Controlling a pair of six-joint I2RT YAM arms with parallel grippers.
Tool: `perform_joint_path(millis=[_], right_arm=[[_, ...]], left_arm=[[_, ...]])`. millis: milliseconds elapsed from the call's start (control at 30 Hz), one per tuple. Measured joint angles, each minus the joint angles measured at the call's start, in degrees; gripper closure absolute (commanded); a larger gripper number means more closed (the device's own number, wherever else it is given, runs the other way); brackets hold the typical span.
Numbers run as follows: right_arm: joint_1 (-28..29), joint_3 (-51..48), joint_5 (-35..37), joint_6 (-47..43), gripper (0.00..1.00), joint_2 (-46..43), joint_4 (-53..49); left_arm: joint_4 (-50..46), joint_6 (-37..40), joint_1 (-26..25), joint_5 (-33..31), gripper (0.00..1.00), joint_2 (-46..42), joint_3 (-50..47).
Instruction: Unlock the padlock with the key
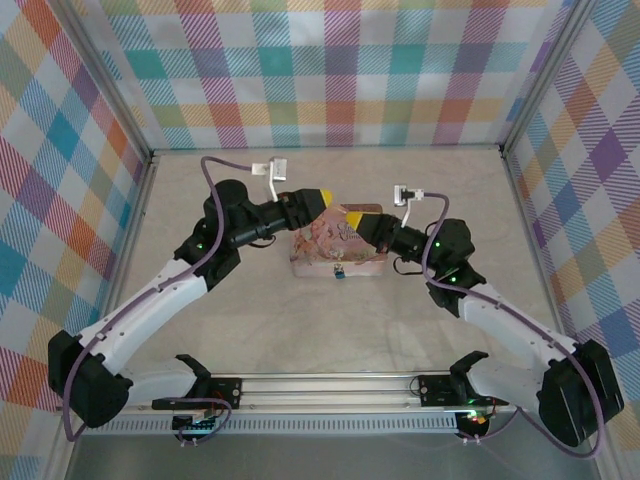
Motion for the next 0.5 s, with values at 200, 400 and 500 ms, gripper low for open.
perform_joint_path(millis=[200, 400, 500], right_arm=[[0.0, -0.15, 2.71, -4.74, 1.0, -4.94, -9.25], [-0.83, -0.17, 7.1, -9.84, 1.0, -9.35, -19.82], [-1.49, -0.42, 10.21, -12.5, 1.0, -11.13, -24.92]], left_arm=[[-6.84, 2.32, 0.5, -2.8, 0.43, -2.45, -2.36], [-11.61, 3.72, 0.48, -4.31, 0.39, -2.62, -8.26], [-11.96, 3.5, 0.46, -4.15, 0.38, -2.45, -13.57]])
